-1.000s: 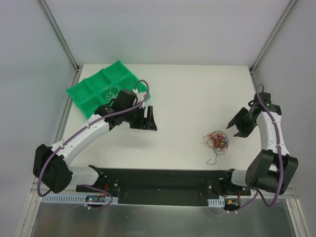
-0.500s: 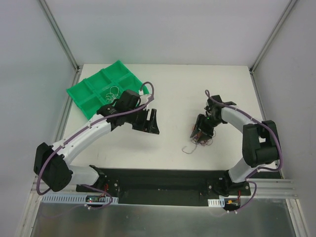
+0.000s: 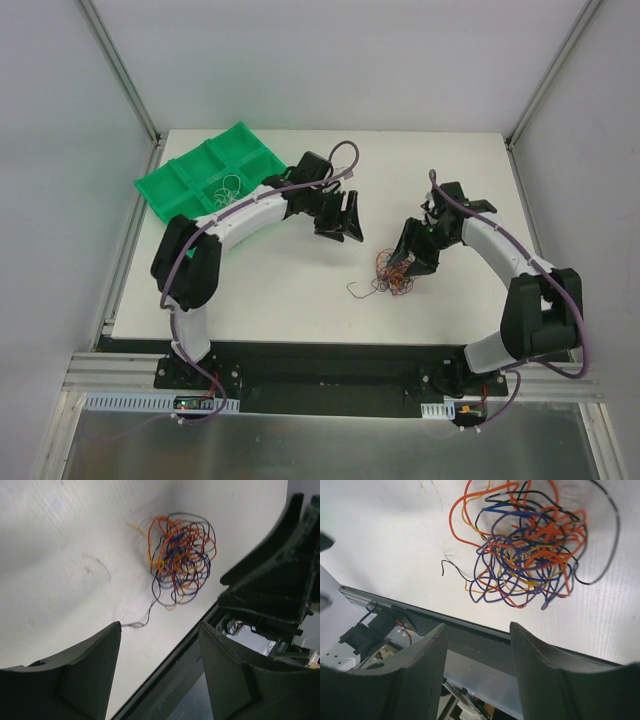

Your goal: Untangle the cables

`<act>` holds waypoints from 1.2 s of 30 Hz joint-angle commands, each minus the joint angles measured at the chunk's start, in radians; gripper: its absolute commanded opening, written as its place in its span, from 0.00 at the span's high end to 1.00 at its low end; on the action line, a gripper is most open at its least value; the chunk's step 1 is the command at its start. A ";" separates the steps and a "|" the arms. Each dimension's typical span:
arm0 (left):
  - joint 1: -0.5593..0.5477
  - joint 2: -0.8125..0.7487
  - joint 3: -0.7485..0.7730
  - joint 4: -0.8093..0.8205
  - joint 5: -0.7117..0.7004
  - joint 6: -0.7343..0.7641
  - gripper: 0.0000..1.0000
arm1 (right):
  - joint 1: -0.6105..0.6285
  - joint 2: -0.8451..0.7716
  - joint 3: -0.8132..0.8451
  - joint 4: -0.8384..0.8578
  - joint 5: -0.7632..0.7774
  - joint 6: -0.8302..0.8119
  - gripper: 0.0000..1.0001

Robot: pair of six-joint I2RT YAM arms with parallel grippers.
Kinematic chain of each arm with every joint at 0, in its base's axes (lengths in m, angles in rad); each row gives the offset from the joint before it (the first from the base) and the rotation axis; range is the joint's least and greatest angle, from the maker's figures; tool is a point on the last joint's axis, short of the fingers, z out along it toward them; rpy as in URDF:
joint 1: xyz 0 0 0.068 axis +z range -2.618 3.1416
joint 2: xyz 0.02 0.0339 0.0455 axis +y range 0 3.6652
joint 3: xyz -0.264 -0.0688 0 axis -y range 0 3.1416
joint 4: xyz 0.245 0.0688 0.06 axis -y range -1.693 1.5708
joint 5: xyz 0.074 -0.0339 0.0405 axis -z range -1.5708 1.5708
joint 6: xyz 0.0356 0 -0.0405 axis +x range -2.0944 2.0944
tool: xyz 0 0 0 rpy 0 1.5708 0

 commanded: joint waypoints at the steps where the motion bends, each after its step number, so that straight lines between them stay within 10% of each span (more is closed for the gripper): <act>1: -0.028 0.144 0.156 0.083 0.066 -0.058 0.39 | -0.056 -0.077 0.047 -0.094 0.016 -0.028 0.44; 8: -0.088 0.264 0.219 0.098 -0.067 -0.088 0.60 | -0.100 -0.093 0.050 -0.148 0.041 -0.044 0.46; 36: -0.243 0.382 0.333 0.061 -0.388 0.115 0.73 | -0.100 -0.209 -0.015 -0.196 0.068 -0.025 0.48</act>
